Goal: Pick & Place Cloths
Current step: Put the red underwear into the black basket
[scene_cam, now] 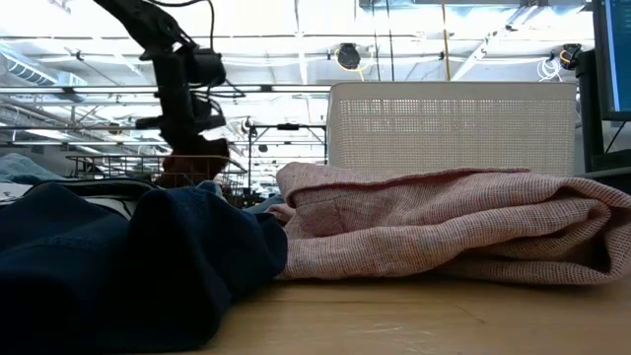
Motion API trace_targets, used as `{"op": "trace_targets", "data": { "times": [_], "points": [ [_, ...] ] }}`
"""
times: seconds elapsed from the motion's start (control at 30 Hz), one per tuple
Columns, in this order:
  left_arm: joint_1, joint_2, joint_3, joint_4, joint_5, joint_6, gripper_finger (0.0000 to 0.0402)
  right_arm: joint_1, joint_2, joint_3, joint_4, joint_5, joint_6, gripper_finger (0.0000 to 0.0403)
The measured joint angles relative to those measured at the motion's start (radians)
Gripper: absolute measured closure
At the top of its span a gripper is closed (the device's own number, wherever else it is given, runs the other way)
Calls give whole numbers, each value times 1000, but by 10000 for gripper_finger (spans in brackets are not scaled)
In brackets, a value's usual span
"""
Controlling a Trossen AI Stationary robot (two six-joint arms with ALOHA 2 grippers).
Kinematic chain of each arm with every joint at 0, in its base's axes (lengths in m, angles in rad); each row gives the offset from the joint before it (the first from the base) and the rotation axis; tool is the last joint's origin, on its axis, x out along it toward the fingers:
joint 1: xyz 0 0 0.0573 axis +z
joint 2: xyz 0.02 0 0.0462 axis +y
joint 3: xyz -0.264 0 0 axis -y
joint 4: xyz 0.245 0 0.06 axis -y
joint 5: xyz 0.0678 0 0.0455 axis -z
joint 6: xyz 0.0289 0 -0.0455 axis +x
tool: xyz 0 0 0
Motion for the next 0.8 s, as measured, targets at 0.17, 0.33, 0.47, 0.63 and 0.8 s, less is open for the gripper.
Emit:
{"op": "trace_targets", "data": {
  "times": [0.17, 0.33, 0.47, 0.63, 0.8],
  "points": [
    [49, -1, 0, -74, -73, -43, 400, 0, 0, 0, 0, 0, 0, 314],
    [71, -1, 0, -84, -49, -33, 398, -2, 0, 0, 0, 0, 0, 314],
    [71, -1, 0, -69, -26, -24, 398, -2, 0, 0, 0, 0, 0, 314],
    [54, -1, 0, -19, 85, 12, 383, -2, 0, 0, 0, 0, 0, 314],
    [31, -1, -12, -4, 103, 51, 381, -2, 0, 0, 0, 0, 0, 314]
  ]
}}
